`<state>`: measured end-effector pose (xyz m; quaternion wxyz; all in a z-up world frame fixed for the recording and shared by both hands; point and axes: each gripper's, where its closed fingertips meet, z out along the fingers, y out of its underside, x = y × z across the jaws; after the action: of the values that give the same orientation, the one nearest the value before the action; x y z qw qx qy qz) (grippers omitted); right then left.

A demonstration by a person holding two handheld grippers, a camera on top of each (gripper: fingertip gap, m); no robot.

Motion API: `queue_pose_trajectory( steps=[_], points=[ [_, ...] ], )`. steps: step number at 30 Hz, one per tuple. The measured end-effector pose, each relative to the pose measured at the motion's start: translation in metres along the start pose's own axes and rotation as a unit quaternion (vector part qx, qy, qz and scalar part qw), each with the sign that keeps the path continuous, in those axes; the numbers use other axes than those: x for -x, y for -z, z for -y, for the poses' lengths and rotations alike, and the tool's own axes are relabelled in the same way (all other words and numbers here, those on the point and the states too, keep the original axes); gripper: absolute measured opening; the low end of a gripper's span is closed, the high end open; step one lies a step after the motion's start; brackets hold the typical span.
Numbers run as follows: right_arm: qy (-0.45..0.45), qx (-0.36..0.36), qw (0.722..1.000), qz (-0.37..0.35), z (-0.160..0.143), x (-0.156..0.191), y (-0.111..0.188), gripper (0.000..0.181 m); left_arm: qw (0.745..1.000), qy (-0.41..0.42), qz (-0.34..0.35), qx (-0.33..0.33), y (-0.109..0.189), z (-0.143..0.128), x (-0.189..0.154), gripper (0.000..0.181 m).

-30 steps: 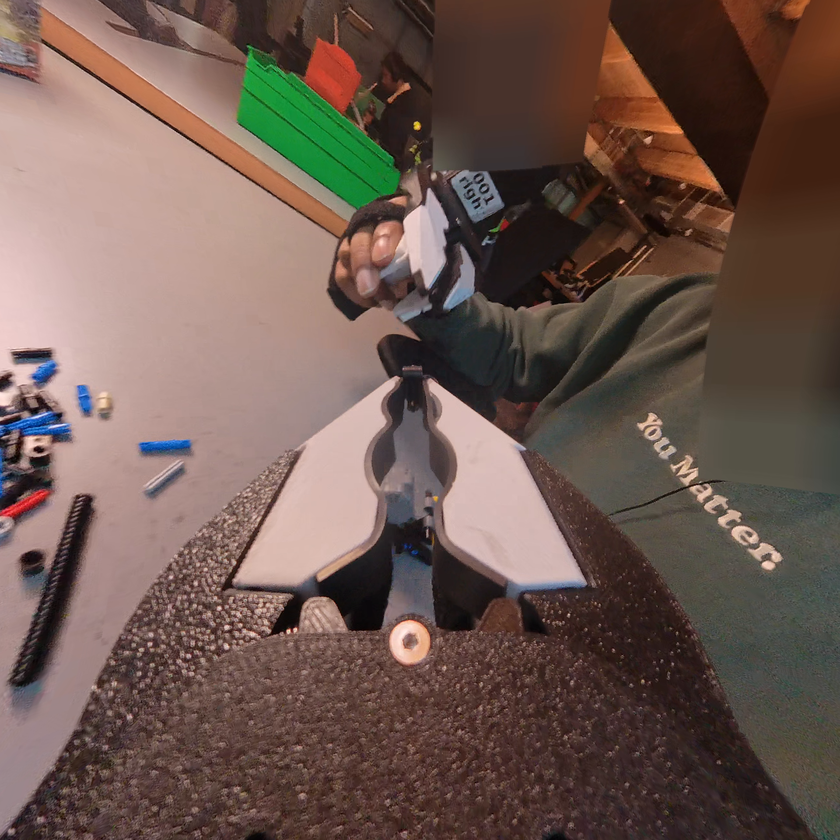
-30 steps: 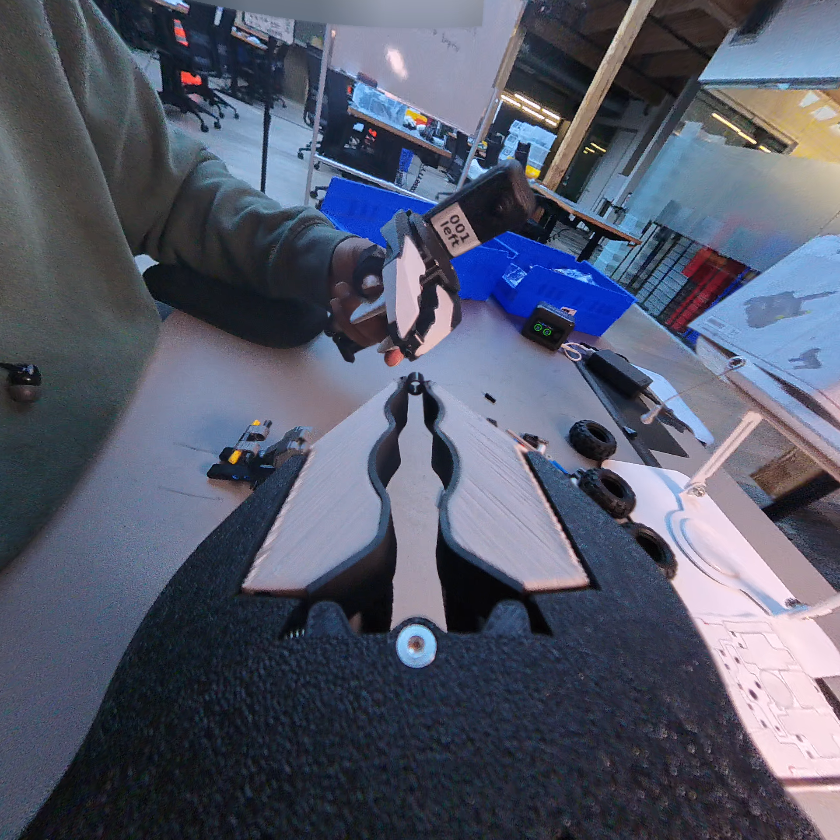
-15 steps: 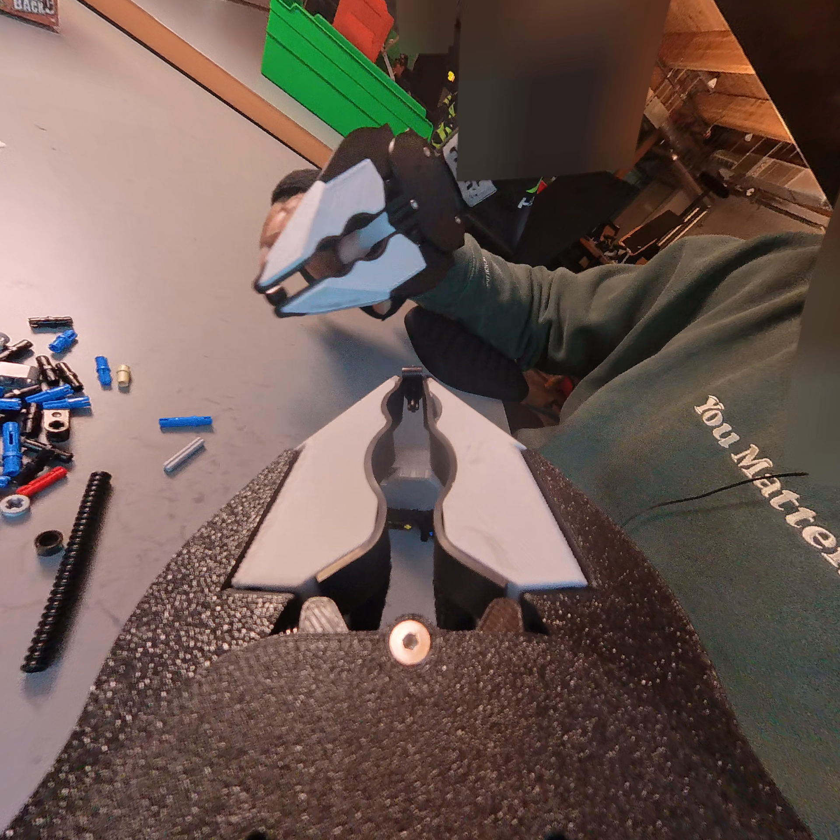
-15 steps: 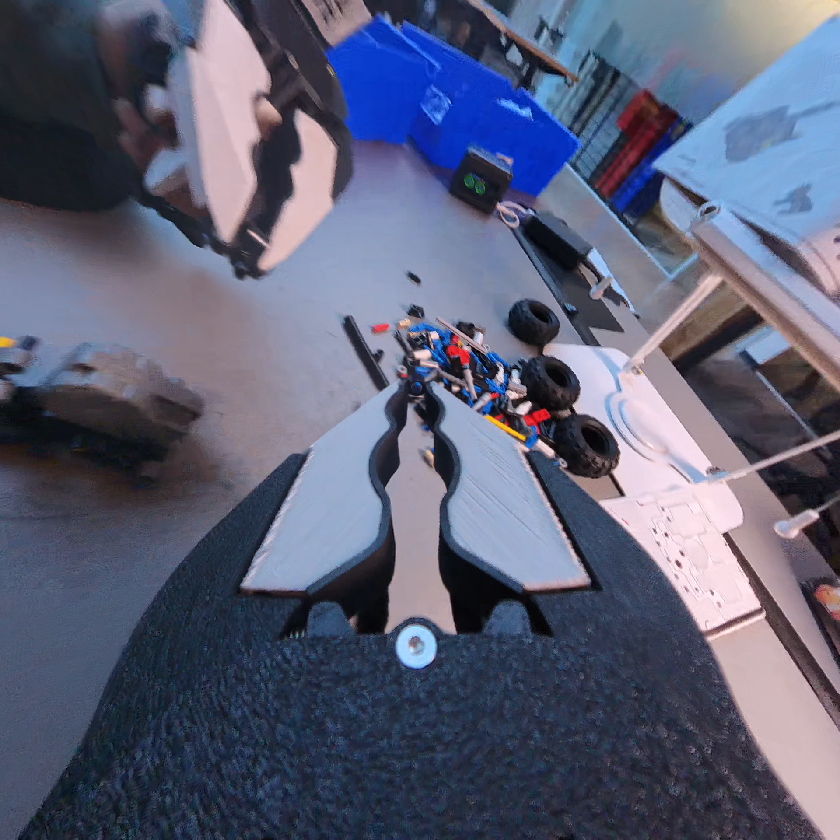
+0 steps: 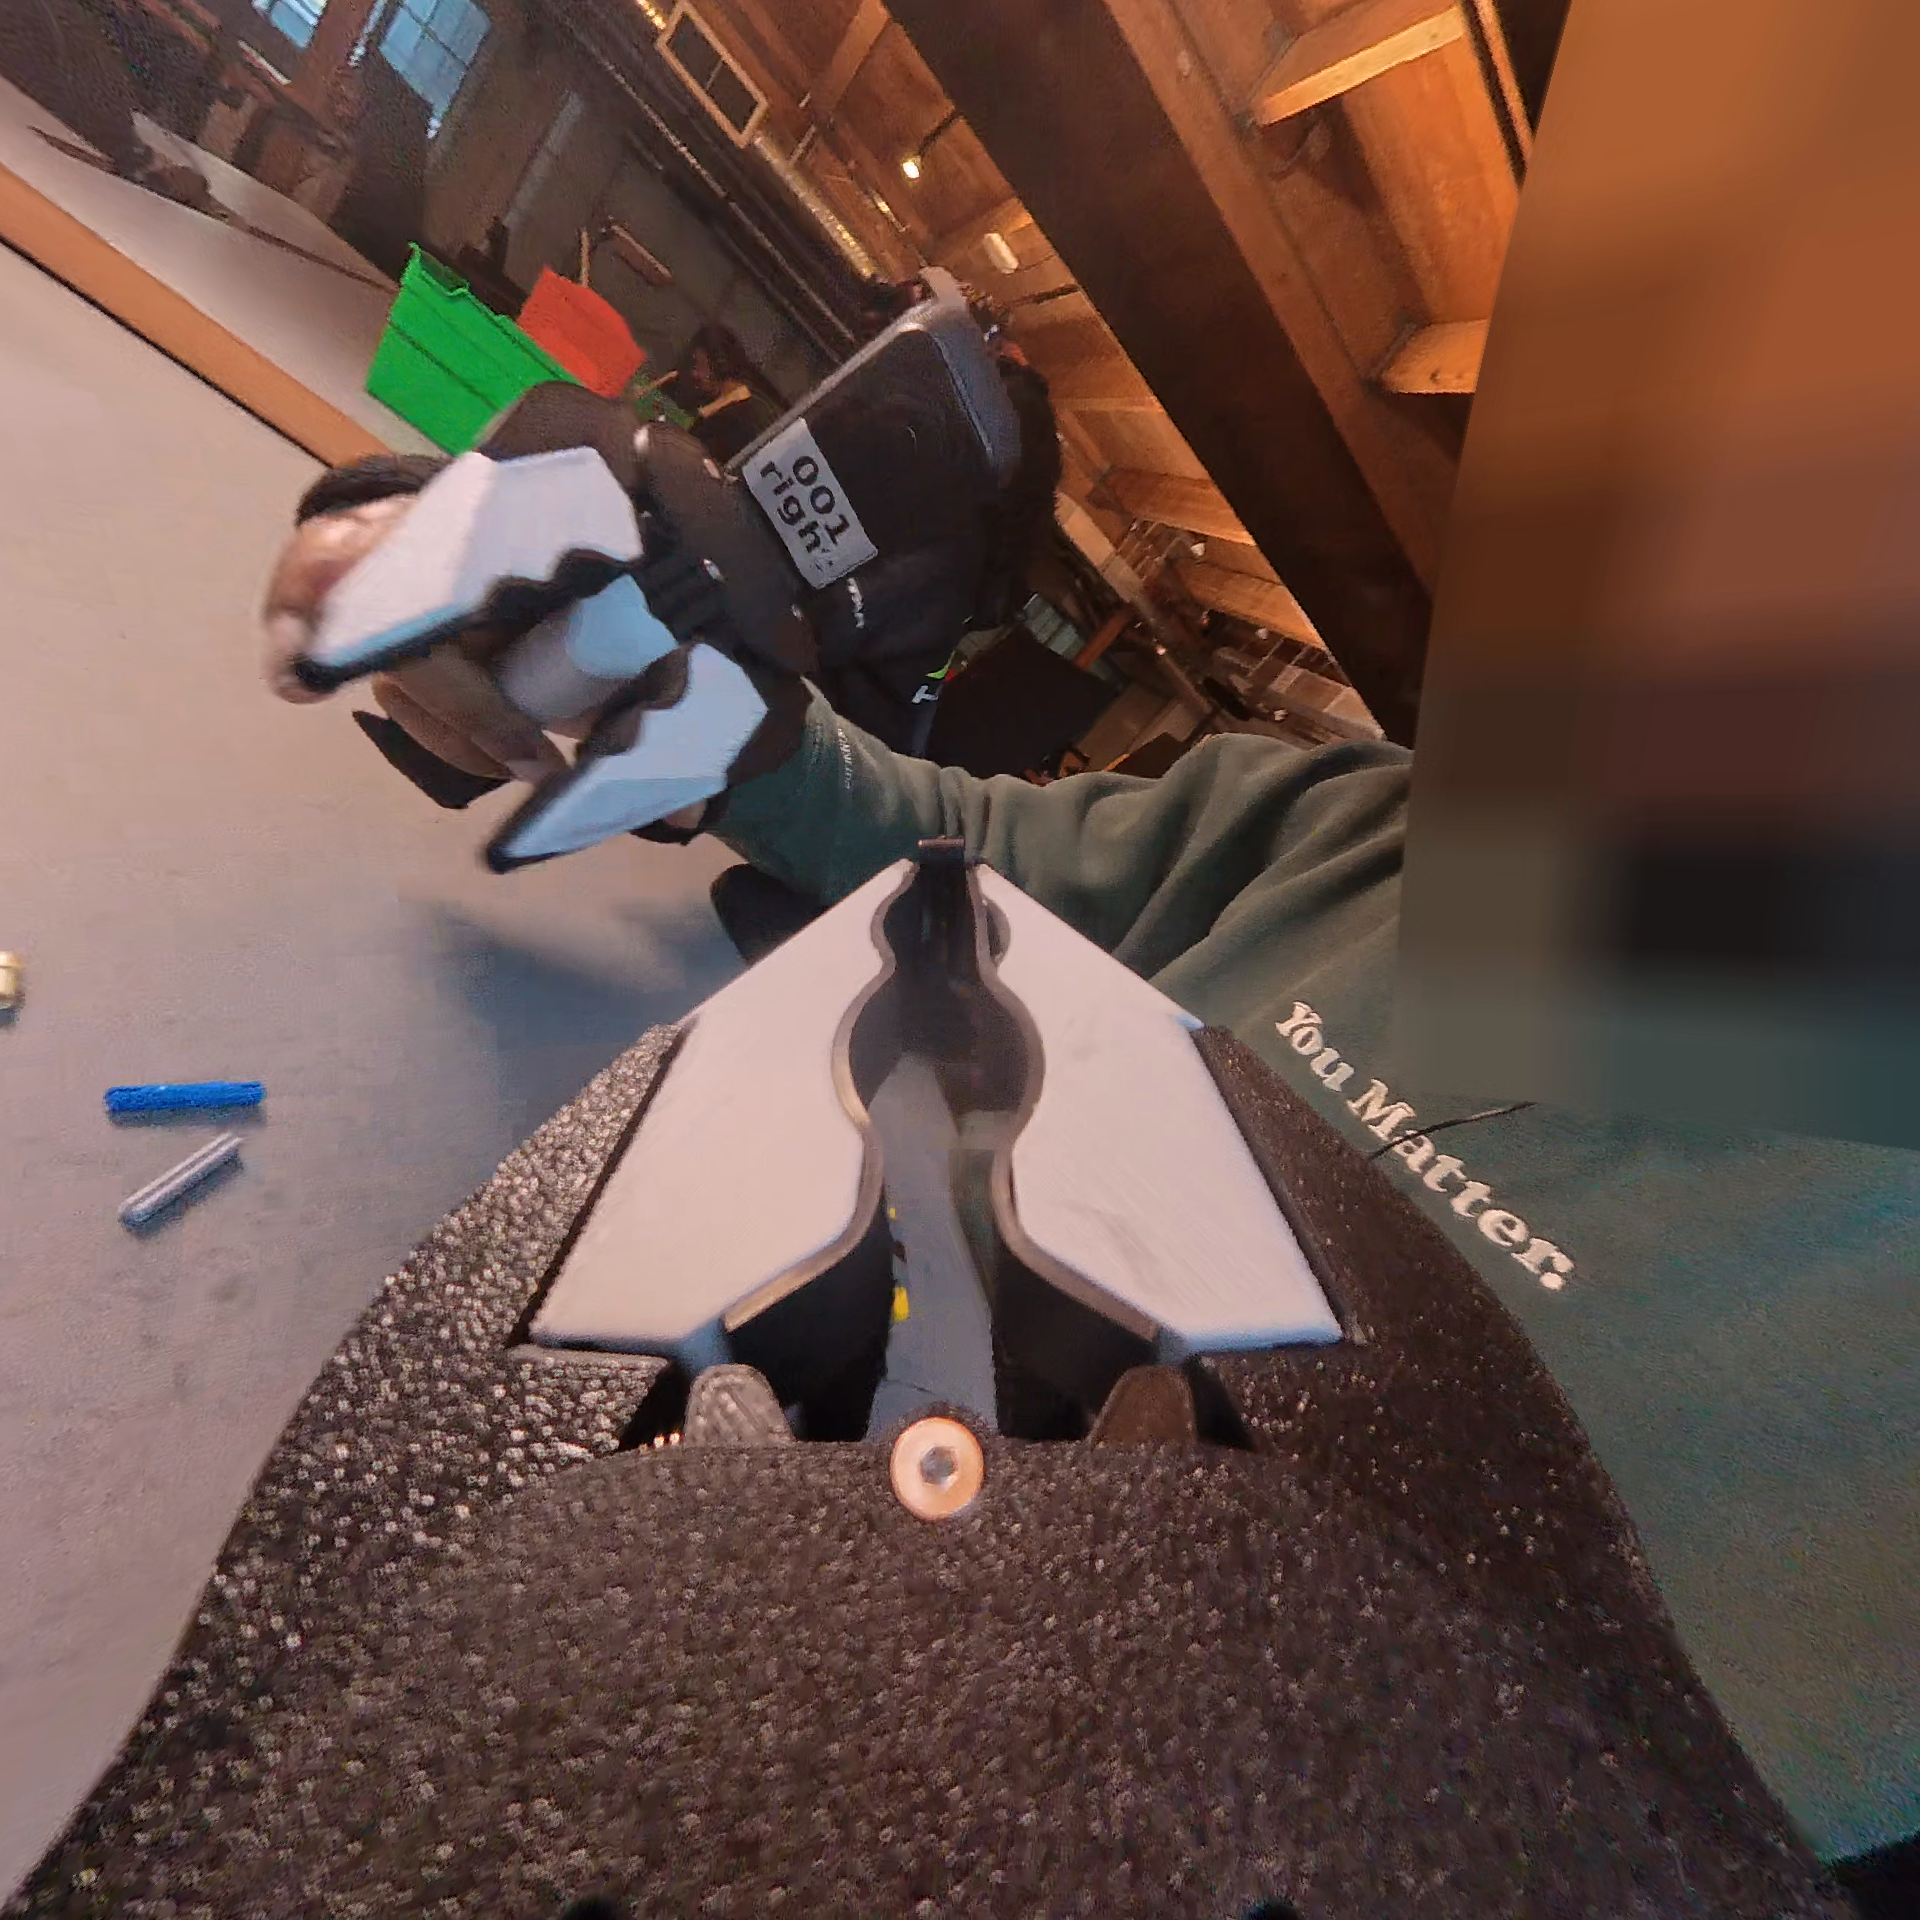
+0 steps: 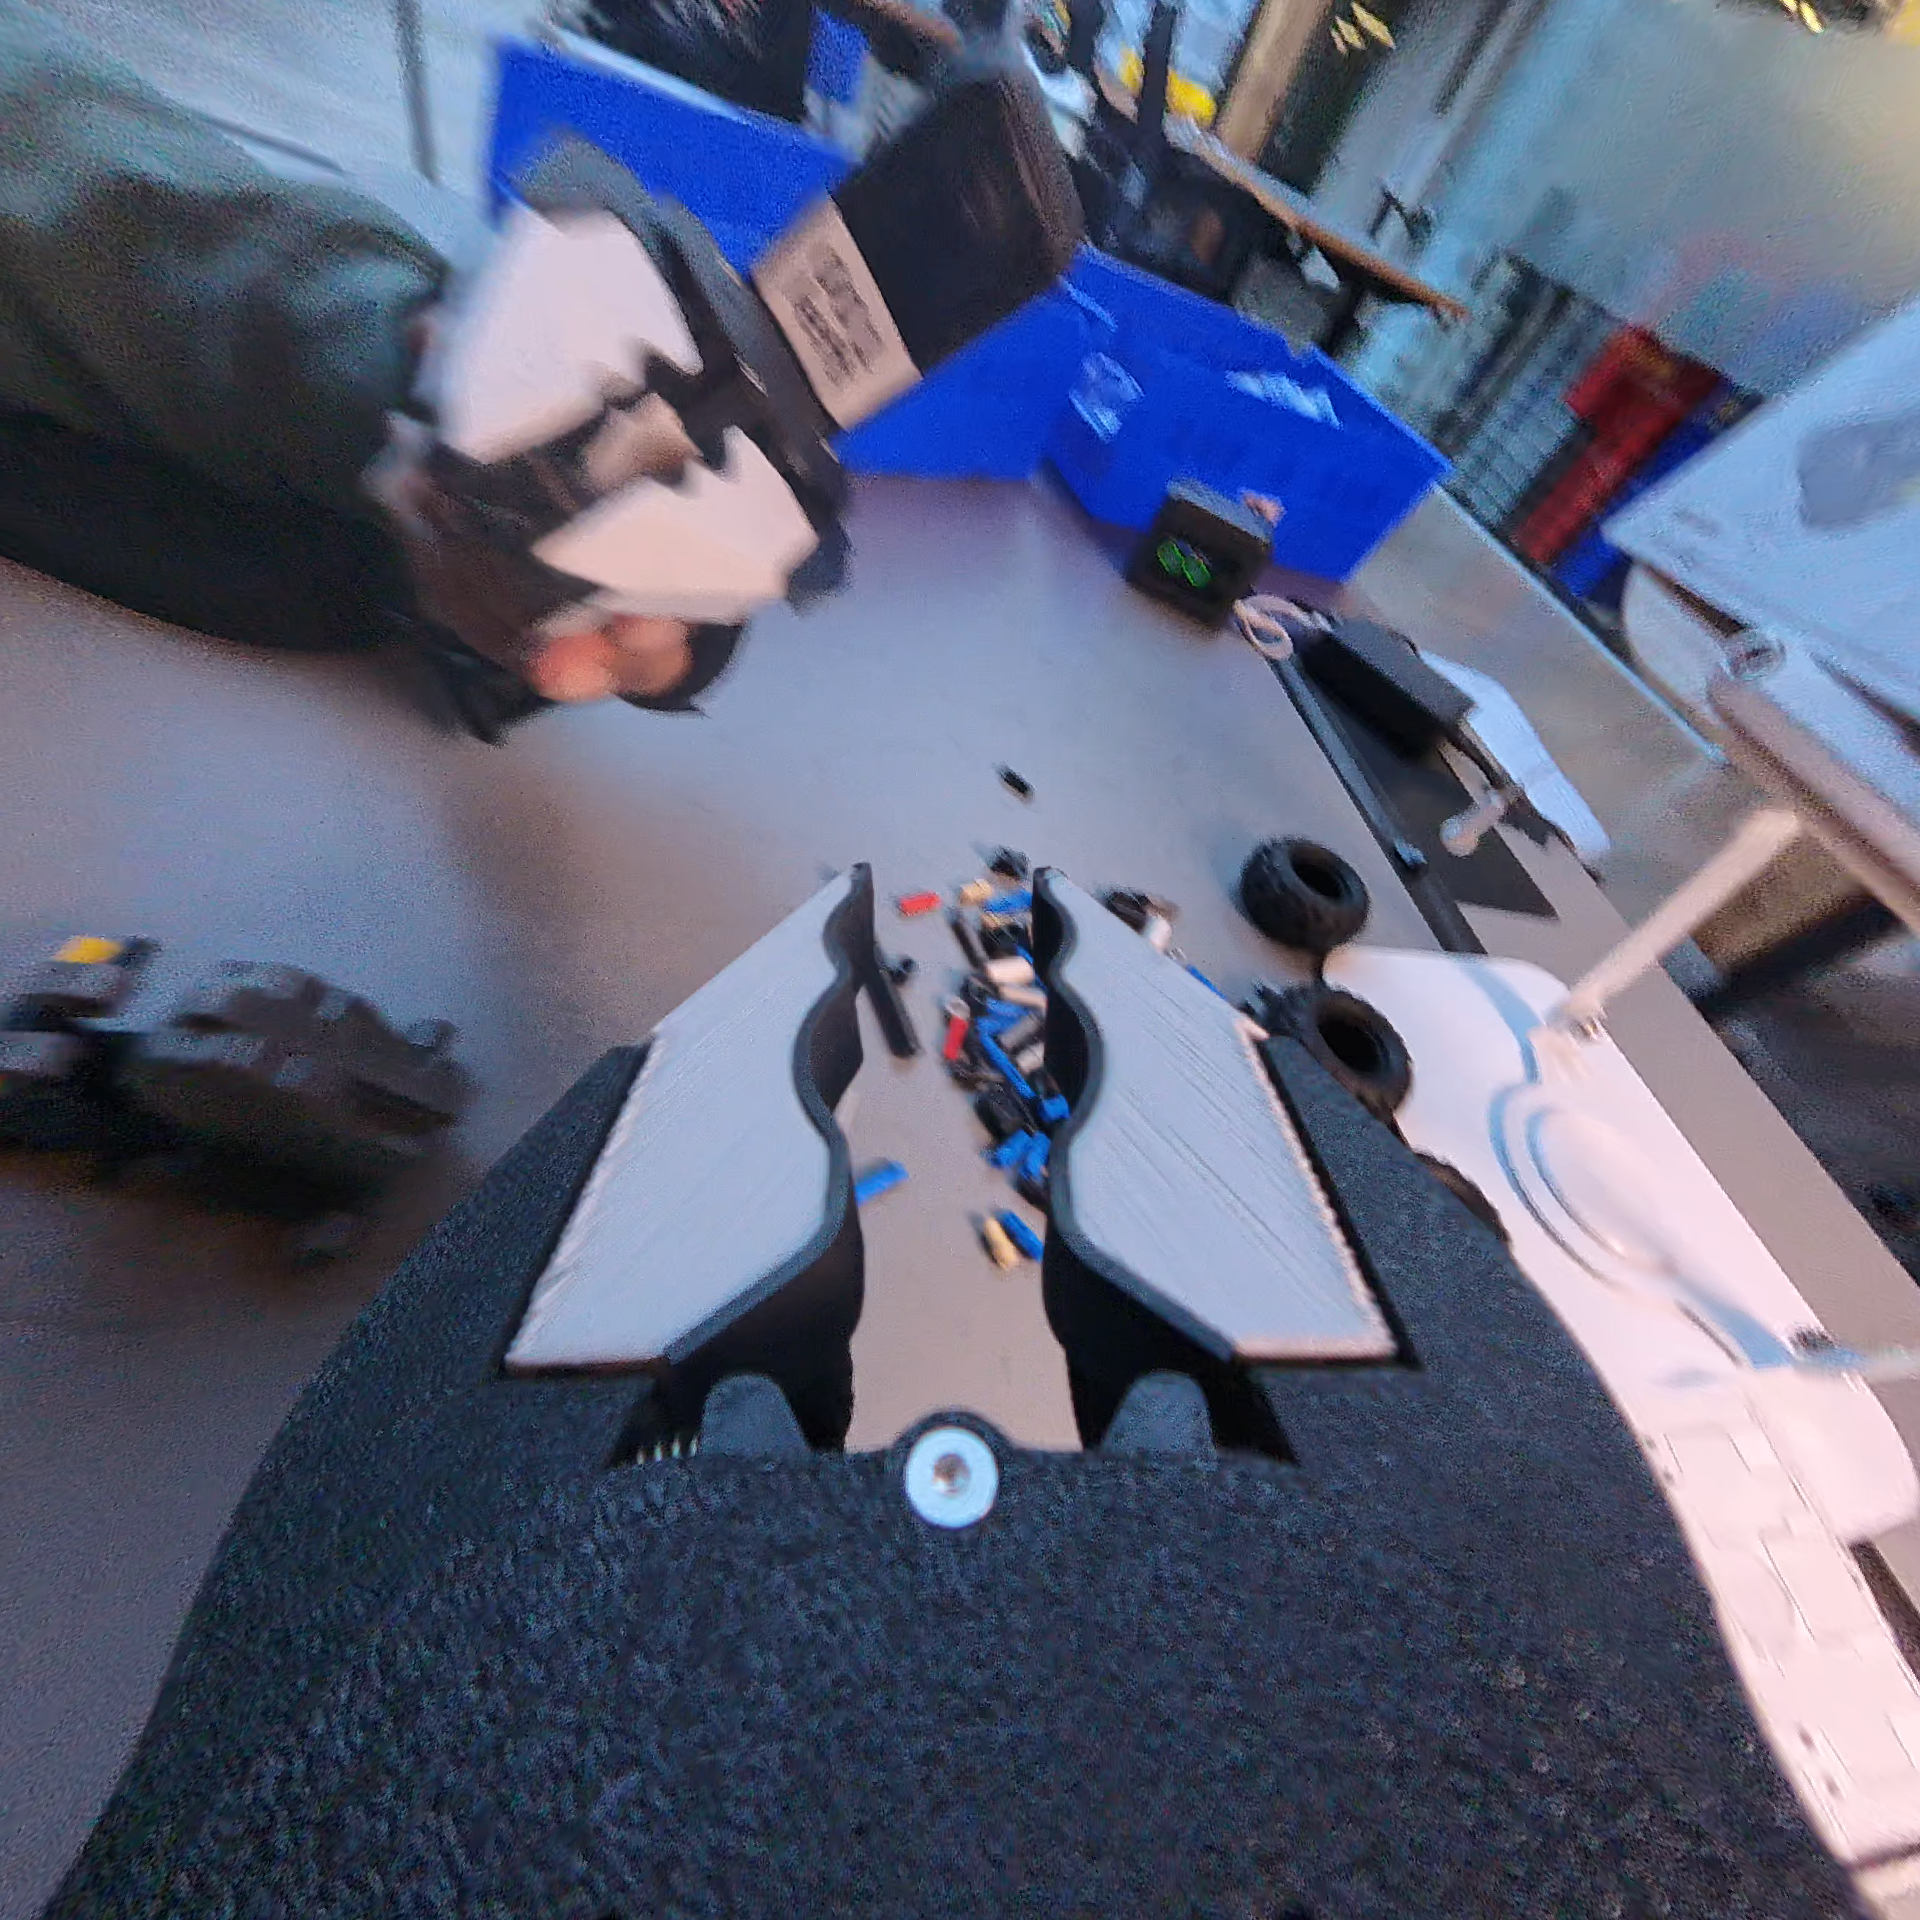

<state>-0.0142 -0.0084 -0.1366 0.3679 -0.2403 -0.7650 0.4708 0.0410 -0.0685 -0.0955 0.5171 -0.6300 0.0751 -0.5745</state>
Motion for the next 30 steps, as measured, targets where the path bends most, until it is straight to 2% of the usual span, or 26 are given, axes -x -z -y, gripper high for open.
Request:
queue_pose_trajectory(
  steps=[3, 7, 14, 18, 30],
  points=[
    [0.026, -0.069, 0.994, 0.077, 0.045, 0.041, 0.025, 0.024, 1.0, 0.002, -0.028, 0.0, -0.001, 0.0, -0.01, 0.007],
    [0.088, -0.061, 0.99, 0.092, 0.065, 0.066, 0.029, 0.019, 0.999, 0.001, -0.039, 0.008, -0.006, -0.003, -0.015, 0.007],
    [0.107, -0.058, 0.989, 0.085, 0.067, 0.073, 0.024, 0.004, 1.0, 0.002, -0.024, 0.02, -0.009, -0.008, -0.01, 0.007],
    [0.103, -0.051, 0.99, 0.085, 0.066, 0.071, 0.023, 0.003, 1.0, 0.007, -0.02, 0.019, -0.008, -0.007, -0.008, 0.007],
    [0.088, -0.014, 0.987, 0.131, 0.055, 0.072, 0.031, 0.002, 0.987, -0.093, 0.07, 0.112, -0.01, -0.018, 0.0, 0.006]
  ],
)
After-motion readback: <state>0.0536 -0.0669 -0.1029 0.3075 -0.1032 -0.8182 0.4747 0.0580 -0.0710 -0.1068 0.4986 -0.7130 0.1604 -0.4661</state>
